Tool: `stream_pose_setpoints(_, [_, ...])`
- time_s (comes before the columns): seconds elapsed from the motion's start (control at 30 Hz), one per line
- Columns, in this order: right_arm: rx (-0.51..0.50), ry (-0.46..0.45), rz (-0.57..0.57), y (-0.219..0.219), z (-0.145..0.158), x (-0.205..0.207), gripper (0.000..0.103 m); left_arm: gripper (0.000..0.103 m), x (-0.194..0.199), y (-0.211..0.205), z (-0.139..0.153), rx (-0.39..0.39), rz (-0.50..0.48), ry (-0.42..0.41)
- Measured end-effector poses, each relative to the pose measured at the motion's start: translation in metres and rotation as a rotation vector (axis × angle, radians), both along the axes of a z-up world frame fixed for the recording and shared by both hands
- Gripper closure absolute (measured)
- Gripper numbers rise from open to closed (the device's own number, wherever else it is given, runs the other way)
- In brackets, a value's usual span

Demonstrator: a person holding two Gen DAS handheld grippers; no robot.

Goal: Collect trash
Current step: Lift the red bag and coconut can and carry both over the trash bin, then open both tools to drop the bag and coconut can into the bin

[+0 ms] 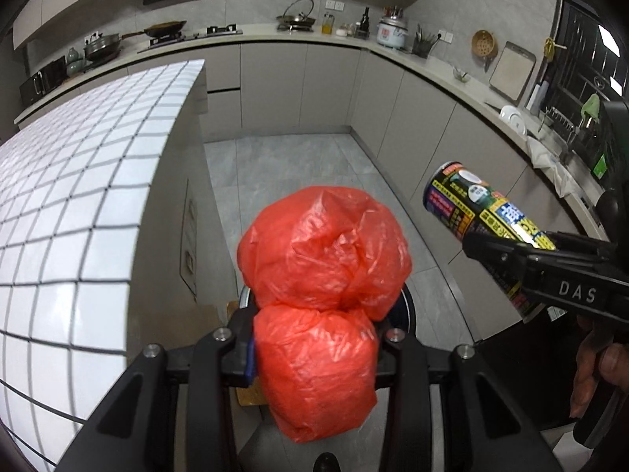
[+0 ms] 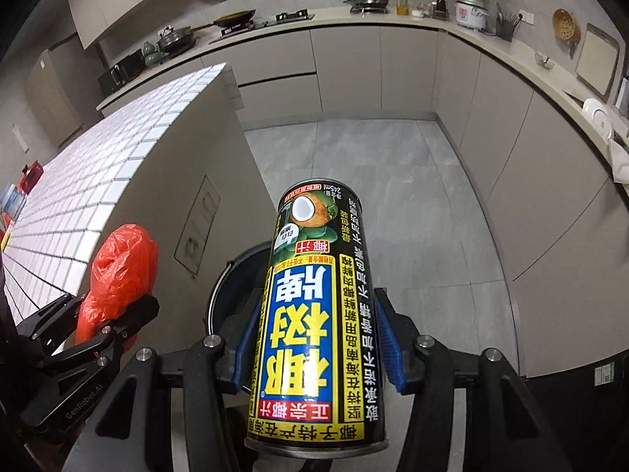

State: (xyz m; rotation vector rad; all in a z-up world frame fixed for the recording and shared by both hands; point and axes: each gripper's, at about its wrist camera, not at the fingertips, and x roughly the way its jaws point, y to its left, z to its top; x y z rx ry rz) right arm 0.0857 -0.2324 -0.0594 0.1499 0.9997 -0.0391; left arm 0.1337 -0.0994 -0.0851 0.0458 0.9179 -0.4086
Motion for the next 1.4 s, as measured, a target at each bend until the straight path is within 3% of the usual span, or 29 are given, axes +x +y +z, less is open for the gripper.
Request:
stream_pose_setpoints(0.6, [-0.004, 0.119, 0.117, 0.009, -0.07, 0.025, 0.048, 0.064, 0.006, -0.012, -0.053, 0.023, 0.054, 0.101])
stream_pose_setpoints(0.97, [-0.008, 0.162, 0.193, 0.015, -0.094, 0.042, 0.048, 0.064, 0.011, -0.017, -0.064, 0.041, 0.067, 0.128])
stream_pose_setpoints(1.03, [-0.014, 0.158, 0.233, 0.02, -0.095, 0.047, 0.046, 0.057, 0.011, -0.017, -0.065, 0.072, 0.067, 0.124])
stream_pose_setpoints(1.07, [-0.04, 0.158, 0.255, 0.022, -0.099, 0.051, 0.036, 0.032, 0.01, -0.016, -0.065, 0.105, 0.095, 0.116])
stream_pose_setpoints(1.1, [-0.069, 0.174, 0.25, 0.02, -0.104, 0.056, 0.0, 0.011, 0.009, -0.013, -0.064, 0.117, 0.131, 0.103])
stream_pose_setpoints(1.17, [-0.062, 0.18, 0.235, 0.011, -0.107, 0.061, 0.0, 0.009, 0.005, -0.005, -0.06, 0.086, 0.165, 0.09])
stream_pose_setpoints(1.4, [-0.043, 0.177, 0.091, -0.015, -0.11, 0.052, 0.0, 0.009, -0.004, -0.01, -0.06, 0.129, 0.136, 0.076])
